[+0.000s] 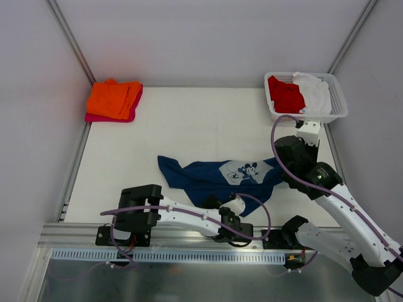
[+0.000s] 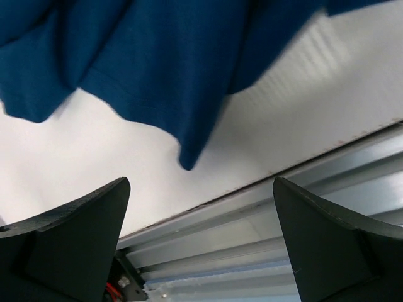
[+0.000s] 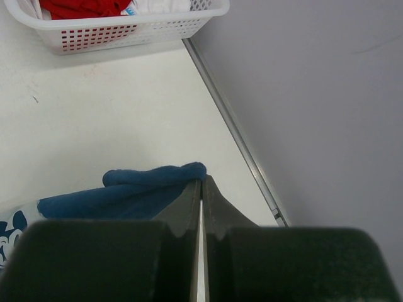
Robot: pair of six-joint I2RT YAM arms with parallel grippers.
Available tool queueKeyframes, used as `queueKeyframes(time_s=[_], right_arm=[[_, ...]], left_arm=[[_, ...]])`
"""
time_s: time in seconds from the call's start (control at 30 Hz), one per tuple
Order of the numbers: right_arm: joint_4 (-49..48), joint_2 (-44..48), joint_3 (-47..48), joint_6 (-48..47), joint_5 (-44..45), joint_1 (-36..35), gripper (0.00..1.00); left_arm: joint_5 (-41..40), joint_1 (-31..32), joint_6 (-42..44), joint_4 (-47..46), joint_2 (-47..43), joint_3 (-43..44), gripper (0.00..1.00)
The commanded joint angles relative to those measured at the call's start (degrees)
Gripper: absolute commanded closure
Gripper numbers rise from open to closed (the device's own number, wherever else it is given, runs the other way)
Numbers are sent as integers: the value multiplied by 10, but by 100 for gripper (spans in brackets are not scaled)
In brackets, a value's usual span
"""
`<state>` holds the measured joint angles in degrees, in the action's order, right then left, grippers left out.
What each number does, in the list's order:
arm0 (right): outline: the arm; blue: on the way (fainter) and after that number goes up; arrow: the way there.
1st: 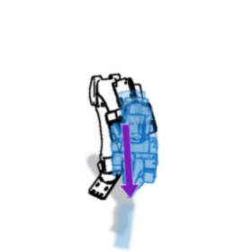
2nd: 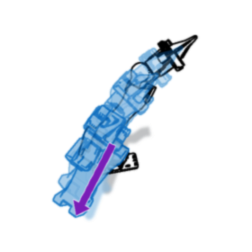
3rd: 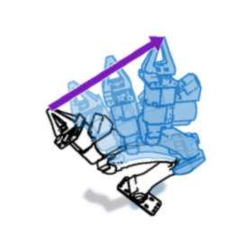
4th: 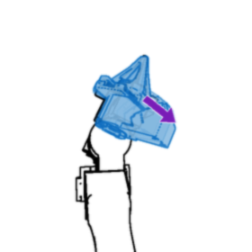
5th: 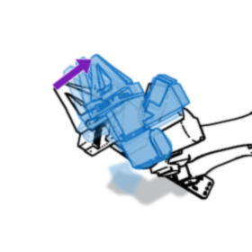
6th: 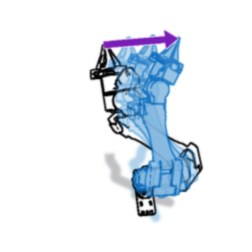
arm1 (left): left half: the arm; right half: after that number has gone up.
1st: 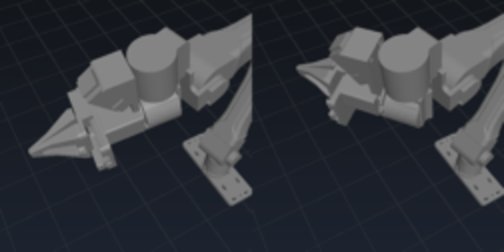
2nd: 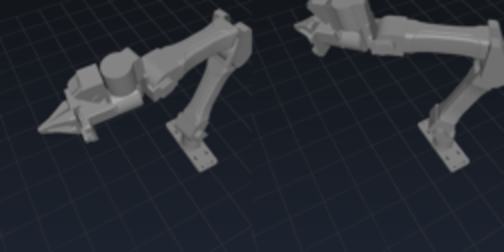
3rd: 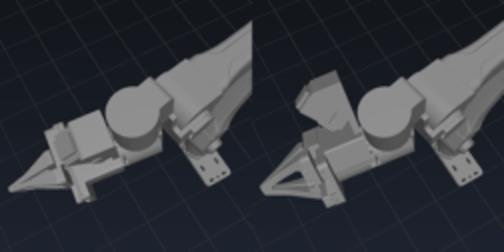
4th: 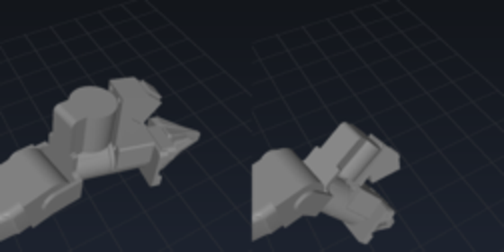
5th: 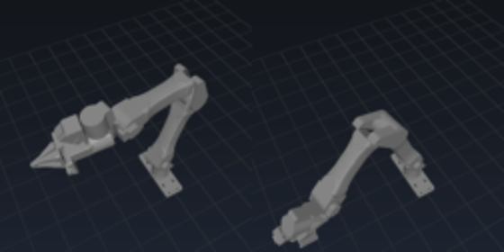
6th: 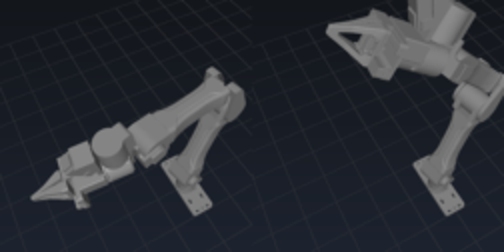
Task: Fold and stack the t-shirts
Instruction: Flatten out the tshirt
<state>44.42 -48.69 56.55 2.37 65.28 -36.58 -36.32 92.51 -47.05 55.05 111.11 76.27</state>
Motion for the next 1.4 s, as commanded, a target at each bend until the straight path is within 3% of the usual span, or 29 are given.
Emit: queueKeyframes(time_s=[0.0,0.2,0.37,1.0,1.17,1.27,1.3,1.37], right_arm=[[1,-4,8,6,14,1,100],[-3,-10,-2,14,12,2,100],[-6,-11,-3,15,10,2,100],[20,32,-2,23,5,2,100],[25,27,3,22,5,1,100],[25,25,3,23,5,1,100],[25,23,3,22,5,1,100],[25,21,4,23,8,1,100]], left_arm=[[-50,-15,10,55,-53,20,1],[-62,-14,18,73,-63,39,1],[-57,-15,13,71,-13,42,1],[-78,-13,-113,13,136,-12,2],[-72,-9,-111,-2,159,-3,12],[-70,-8,-107,-5,160,-1,34],[-69,-8,-107,-6,158,-1,49],[-66,-7,-107,-8,156,0,63]])
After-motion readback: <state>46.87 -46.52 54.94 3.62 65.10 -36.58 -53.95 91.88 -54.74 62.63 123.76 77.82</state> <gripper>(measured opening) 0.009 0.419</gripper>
